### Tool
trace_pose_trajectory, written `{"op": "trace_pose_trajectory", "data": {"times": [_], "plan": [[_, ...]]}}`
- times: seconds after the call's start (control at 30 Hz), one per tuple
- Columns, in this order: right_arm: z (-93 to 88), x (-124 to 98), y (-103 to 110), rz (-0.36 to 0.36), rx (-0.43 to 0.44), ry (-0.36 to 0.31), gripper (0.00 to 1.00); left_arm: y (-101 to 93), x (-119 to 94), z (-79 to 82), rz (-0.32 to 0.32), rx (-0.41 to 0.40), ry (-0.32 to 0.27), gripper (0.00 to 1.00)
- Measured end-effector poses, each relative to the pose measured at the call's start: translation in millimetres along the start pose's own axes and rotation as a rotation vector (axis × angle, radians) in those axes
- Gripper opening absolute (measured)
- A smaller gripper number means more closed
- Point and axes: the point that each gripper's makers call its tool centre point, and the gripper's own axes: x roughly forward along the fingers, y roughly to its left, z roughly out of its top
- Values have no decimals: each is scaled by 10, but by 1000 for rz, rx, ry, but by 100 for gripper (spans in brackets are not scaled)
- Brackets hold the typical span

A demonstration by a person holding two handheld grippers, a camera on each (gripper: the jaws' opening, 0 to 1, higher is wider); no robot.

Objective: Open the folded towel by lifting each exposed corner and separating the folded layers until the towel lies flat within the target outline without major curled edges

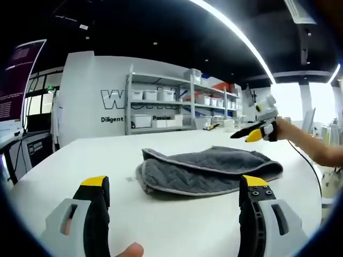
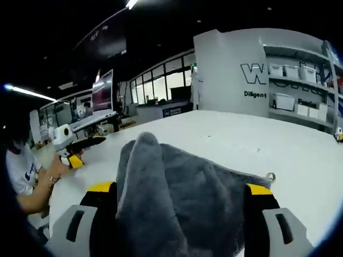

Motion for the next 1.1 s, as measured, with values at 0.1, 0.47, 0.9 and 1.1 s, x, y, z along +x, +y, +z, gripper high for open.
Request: {"op": "trace_pose_trajectory", "data": {"times": [0.1,0.47,0.9,1.1], "plan": [[-42,-41,61,26,-48,15,100,69,15,22,6,-4,-5,99],[-57,-299,449,49,-111,-43,100,223,58,32,17,-18,-1,99],[-90,-395,662,121,-85,-90,100,202,57,-10,17,-23,15,99],[-120,-414,542,55,-112,-76,100,131,63,-33,-9,-53,20,98]]}}
